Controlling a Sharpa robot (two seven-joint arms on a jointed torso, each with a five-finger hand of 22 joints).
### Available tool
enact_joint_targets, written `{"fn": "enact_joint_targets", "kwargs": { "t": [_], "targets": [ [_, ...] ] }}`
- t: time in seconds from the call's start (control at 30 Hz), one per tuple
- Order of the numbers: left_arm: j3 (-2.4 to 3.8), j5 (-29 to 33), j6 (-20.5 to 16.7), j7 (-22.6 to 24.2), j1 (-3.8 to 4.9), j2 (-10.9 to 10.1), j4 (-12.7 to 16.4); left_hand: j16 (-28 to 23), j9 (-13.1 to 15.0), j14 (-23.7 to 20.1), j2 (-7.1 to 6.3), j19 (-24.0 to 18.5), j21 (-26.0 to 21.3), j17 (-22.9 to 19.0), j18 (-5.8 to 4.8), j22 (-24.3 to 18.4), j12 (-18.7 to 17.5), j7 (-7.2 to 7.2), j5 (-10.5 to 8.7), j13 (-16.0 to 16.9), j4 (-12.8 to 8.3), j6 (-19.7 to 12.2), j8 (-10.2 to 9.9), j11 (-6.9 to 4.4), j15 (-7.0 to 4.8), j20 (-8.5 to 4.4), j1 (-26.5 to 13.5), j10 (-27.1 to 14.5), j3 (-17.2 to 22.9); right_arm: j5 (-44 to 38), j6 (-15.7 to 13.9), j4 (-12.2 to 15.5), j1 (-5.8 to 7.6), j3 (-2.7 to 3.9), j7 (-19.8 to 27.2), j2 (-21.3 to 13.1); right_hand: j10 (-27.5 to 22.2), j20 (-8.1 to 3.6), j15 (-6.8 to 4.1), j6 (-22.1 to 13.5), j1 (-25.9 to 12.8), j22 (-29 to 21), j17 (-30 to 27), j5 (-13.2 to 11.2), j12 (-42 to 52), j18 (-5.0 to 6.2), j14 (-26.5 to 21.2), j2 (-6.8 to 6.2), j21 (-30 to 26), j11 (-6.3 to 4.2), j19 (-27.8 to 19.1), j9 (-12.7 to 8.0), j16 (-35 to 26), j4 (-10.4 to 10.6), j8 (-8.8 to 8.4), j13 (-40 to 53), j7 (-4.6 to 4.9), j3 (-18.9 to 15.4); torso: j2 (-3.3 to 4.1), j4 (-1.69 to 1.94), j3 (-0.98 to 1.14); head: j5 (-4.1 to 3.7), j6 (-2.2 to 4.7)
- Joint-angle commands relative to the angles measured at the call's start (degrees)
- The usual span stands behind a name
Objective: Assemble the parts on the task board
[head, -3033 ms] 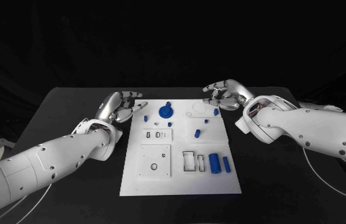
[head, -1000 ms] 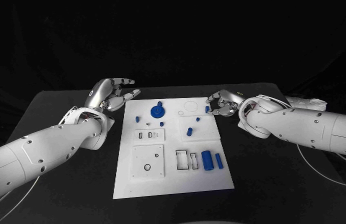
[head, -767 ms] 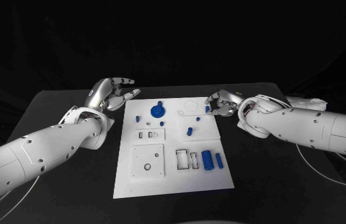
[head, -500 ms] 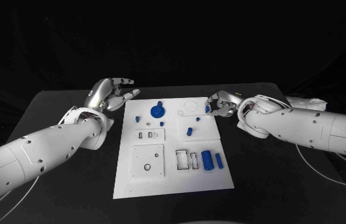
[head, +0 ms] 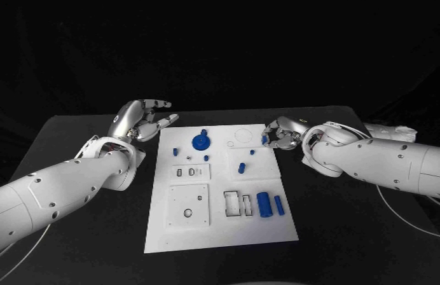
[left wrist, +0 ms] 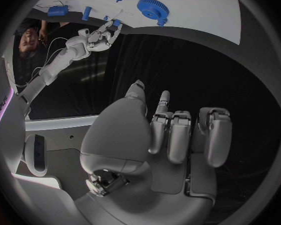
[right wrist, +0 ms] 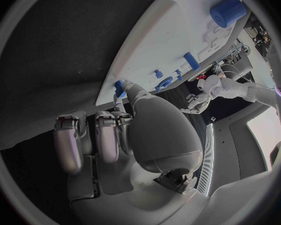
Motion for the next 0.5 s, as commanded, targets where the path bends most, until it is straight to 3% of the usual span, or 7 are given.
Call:
{"fn": "enact_joint_targets", "kwargs": {
  "t": [0.03,0.37,0.5],
  "targets": [
    [0.02,-0.2,-0.2,0.2,0.06,0.0,0.1,0.1,-0.1,6.0,0.6,6.0,0.1,15.1,-0.84,15.1,0.1,0.13,0.16,15.1,-0.1,0.0,-0.4,0.21,0.27,0.29,0.2,6.1,0.1,-0.9,1.3,0.2,-0.07,-0.03,-0.8,0.0,5.9,-0.33,-0.37,0.6,-0.1,15.1,15.1,-0.2,0.2,-0.38,6.0,0.31,0.3,-0.17,5.9,-0.1,0.2,0.1,0.28,15.0,0.15,0.3,0.03,0.0,-0.03,0.06,-0.03],
    [0.02,-0.2,-0.1,0.1,0.06,0.1,0.0,0.1,-0.1,6.0,0.6,6.0,0.1,15.1,-0.84,15.1,0.1,0.13,0.16,15.1,-0.1,0.0,-0.4,0.21,0.27,0.29,0.2,6.1,0.1,-0.7,1.2,0.2,-0.08,-0.03,-1.1,0.0,5.9,-0.25,-0.25,0.7,-0.9,15.1,15.1,-0.9,0.2,-0.38,6.0,0.15,0.3,0.02,5.9,-0.4,0.2,0.5,-0.02,15.0,0.36,0.1,0.03,0.0,0.0,0.18,-0.19],
    [0.02,-0.2,-0.1,0.1,0.06,0.1,0.0,0.1,-0.1,6.0,0.6,6.0,0.1,15.1,-0.84,15.1,0.1,0.13,0.16,15.1,-0.1,0.0,-0.4,0.21,0.27,0.29,0.2,6.1,0.1,-0.7,1.1,0.1,-0.08,-0.03,-1.2,0.0,5.9,-0.19,-0.17,1.1,-1.2,15.1,15.1,-1.1,0.2,-0.38,6.0,0.66,0.3,0.06,5.9,-0.5,0.2,0.9,0.01,15.0,0.33,0.3,-0.01,-0.06,0.0,0.26,-0.19]
  ]
}}
